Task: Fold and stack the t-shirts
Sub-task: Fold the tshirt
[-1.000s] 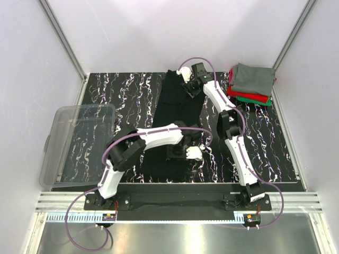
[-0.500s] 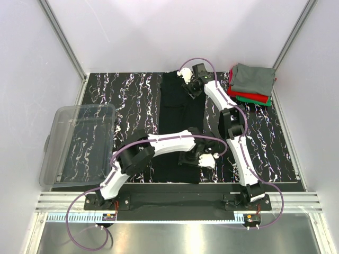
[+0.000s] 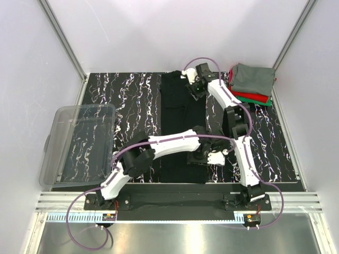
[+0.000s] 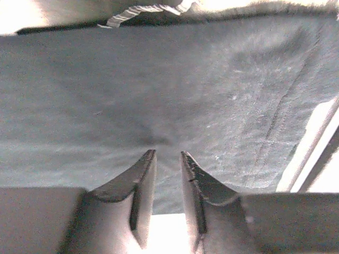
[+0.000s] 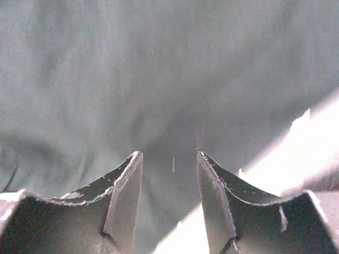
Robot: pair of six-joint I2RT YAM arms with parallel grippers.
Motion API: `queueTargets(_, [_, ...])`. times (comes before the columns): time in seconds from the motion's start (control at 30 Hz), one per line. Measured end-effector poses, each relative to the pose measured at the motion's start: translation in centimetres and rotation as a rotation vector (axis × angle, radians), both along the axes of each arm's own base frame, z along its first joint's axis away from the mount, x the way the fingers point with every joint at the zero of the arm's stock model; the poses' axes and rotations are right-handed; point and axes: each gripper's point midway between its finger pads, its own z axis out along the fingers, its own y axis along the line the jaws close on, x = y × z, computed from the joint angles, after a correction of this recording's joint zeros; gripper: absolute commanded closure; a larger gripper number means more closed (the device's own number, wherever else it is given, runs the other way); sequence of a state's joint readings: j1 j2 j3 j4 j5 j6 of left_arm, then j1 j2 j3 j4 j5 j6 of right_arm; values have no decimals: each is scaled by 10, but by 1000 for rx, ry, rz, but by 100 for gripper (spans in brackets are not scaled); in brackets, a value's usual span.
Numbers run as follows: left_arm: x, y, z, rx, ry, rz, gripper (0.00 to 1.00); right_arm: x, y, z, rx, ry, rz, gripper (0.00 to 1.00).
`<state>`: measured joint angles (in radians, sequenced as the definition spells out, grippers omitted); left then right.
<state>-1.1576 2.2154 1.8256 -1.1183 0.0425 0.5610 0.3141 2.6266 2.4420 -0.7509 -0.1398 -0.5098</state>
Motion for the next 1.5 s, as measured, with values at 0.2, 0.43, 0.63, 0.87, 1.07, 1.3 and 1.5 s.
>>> queueTargets(0.2, [23, 2, 99, -232, -150, 174, 46, -64, -53, 70, 178, 133, -262, 46])
queueTargets(0.43, [95, 102, 204, -641, -189, 870, 47, -218, -68, 163, 504, 244, -420, 45])
queueTargets(0.63, [62, 144, 98, -491, 135, 1362, 41, -327, -50, 72, 490, 739, -577, 45])
queueTargets(0.87, [8, 143, 42, -343, 380, 1548, 28, -418, -61, 16, 349, 1099, -773, 45])
queueTargets(1.07, [-30, 150, 9, -230, 515, 1658, 33, -443, -40, 9, 307, 1154, -722, 45])
queueTargets(1.3, [-57, 162, -9, -134, 570, 1730, 42, -461, -24, 0, 268, 1179, -700, 48])
queueTargets(1.5, [-62, 158, -10, -142, 617, 1726, 43, -472, -26, -7, 234, 1204, -726, 49])
